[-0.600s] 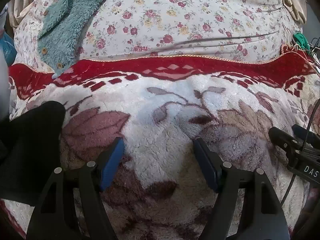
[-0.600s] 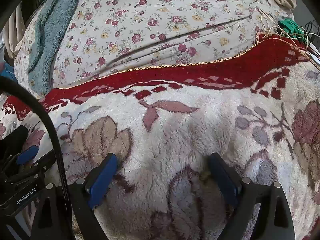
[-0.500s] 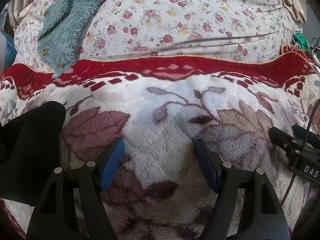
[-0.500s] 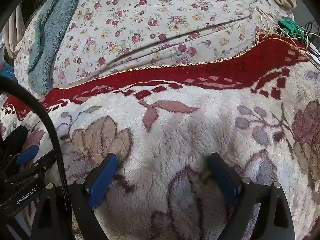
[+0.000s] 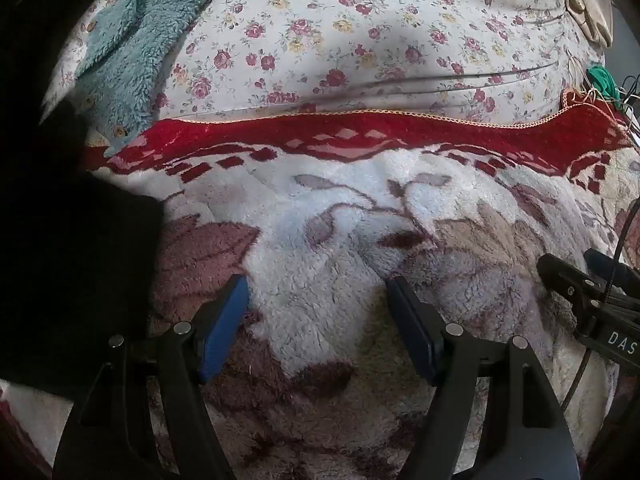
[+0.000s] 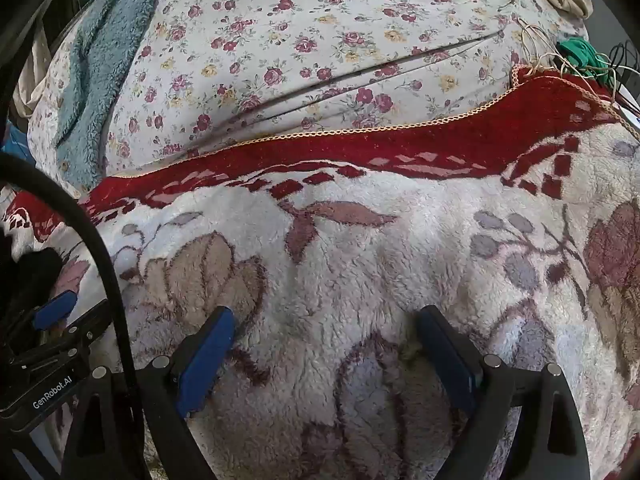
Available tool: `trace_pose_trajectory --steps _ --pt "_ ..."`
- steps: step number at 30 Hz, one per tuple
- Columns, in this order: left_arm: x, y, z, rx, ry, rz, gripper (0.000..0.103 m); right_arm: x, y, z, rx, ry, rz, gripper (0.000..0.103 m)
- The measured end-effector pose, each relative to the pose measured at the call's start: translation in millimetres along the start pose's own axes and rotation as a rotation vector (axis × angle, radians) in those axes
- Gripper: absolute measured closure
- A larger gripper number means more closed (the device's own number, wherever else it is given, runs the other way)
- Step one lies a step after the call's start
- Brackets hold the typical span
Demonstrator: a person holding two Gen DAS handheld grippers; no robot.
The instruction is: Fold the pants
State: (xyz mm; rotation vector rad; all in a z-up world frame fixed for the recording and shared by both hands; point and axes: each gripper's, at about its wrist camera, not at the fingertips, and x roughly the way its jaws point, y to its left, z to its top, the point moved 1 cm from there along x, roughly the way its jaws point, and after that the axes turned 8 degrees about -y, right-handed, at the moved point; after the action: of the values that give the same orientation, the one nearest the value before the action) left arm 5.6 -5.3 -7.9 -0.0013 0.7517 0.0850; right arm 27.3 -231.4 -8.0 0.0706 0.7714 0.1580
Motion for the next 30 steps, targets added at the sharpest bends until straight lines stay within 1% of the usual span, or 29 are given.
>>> trace_pose_trajectory --steps 30 --pt "0.3 1.3 1.1 -0.007 0.0 -0.005 0.03 1.3 -1.4 1.0 -0.001 0.002 0.0 0.011"
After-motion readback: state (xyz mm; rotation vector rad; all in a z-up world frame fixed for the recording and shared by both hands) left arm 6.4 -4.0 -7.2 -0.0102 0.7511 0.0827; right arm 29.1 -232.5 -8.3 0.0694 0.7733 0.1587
